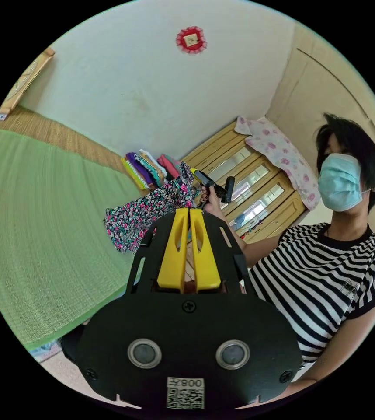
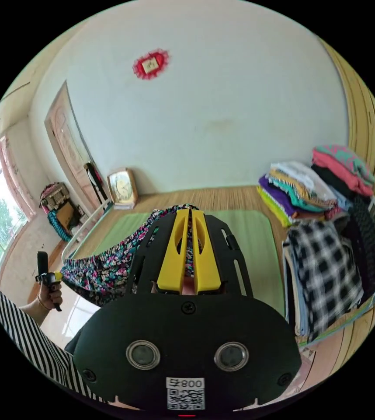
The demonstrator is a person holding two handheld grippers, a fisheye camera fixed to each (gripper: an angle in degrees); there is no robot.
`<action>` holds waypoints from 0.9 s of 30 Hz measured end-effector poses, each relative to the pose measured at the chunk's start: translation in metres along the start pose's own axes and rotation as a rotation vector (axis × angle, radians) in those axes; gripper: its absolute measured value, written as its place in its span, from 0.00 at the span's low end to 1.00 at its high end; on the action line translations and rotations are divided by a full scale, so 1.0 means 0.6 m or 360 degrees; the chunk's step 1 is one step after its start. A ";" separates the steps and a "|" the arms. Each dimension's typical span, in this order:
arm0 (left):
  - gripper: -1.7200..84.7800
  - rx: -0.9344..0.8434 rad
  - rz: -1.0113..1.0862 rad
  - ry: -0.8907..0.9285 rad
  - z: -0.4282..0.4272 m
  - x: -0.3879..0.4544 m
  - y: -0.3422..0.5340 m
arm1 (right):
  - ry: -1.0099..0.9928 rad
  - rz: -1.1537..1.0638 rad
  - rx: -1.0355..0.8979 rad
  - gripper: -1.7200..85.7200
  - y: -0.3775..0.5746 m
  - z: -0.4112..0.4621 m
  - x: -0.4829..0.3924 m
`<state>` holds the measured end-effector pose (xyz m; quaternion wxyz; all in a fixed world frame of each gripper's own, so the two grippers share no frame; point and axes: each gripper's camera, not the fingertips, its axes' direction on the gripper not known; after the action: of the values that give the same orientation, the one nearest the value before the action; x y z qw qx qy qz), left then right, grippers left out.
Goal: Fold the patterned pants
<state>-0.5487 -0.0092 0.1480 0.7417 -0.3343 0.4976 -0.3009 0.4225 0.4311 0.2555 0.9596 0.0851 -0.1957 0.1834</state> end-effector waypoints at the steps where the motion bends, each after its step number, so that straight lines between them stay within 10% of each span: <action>1: 0.02 0.0075 0.0057 0.0005 -0.015 0.009 -0.014 | -0.0026 -0.0063 0.0088 0.03 -0.036 -0.004 -0.023; 6: 0.02 0.0429 0.0193 -0.0162 -0.119 0.026 -0.053 | -0.0208 -0.0413 0.0276 0.03 -0.198 0.049 -0.172; 16: 0.03 0.0859 -0.0588 -0.1081 -0.349 -0.136 0.052 | -0.0482 -0.0881 -0.0642 0.04 -0.262 0.471 -0.530; 27: 0.06 0.0509 -0.0999 -0.1040 -0.263 -0.220 0.161 | -0.0381 -0.0196 -0.1105 0.06 -0.029 0.548 -0.133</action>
<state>-0.7284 0.1205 0.0976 0.7747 -0.4271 0.0610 -0.4622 0.2475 0.3124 0.5204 0.9109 -0.2129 -0.3515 0.0369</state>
